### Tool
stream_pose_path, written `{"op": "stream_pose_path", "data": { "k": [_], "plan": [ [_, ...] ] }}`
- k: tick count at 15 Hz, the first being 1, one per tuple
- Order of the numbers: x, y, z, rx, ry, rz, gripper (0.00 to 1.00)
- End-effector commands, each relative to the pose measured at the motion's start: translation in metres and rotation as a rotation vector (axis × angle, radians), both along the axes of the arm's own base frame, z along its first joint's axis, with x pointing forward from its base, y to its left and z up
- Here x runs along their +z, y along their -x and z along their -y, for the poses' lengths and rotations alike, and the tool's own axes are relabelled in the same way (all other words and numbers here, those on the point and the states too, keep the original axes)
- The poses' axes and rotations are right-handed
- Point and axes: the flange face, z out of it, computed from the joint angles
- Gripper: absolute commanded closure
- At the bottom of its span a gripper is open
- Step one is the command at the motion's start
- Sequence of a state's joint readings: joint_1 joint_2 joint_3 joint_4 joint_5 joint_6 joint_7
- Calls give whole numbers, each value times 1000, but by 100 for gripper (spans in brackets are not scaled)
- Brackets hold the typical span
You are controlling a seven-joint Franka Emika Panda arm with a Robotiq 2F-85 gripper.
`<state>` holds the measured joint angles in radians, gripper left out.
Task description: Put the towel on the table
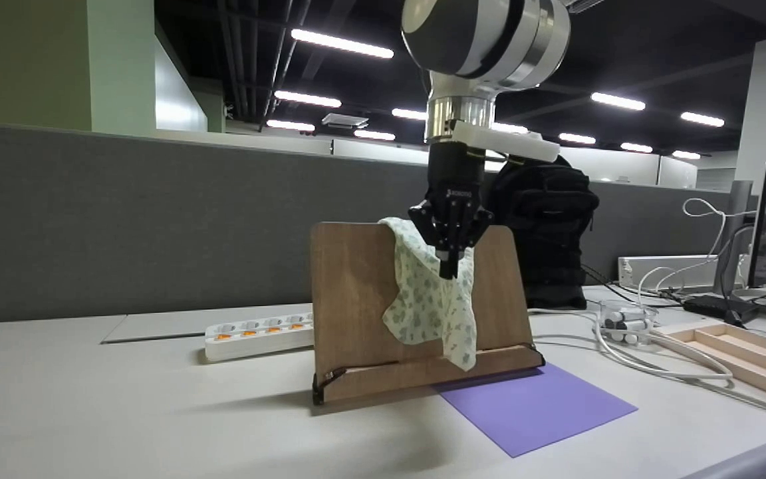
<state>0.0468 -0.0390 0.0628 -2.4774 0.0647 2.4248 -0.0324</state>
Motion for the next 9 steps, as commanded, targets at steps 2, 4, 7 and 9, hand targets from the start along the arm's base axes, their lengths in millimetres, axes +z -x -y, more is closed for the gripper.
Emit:
{"op": "stream_pose_path", "data": {
  "k": [2,4,7,9],
  "plan": [
    [5,36,-8,24,25,-91,100],
    [3,45,-10,31,34,-114,100],
    [-2,53,-10,35,37,-129,100],
    [-6,57,-11,34,35,-150,100]
  ]
}}
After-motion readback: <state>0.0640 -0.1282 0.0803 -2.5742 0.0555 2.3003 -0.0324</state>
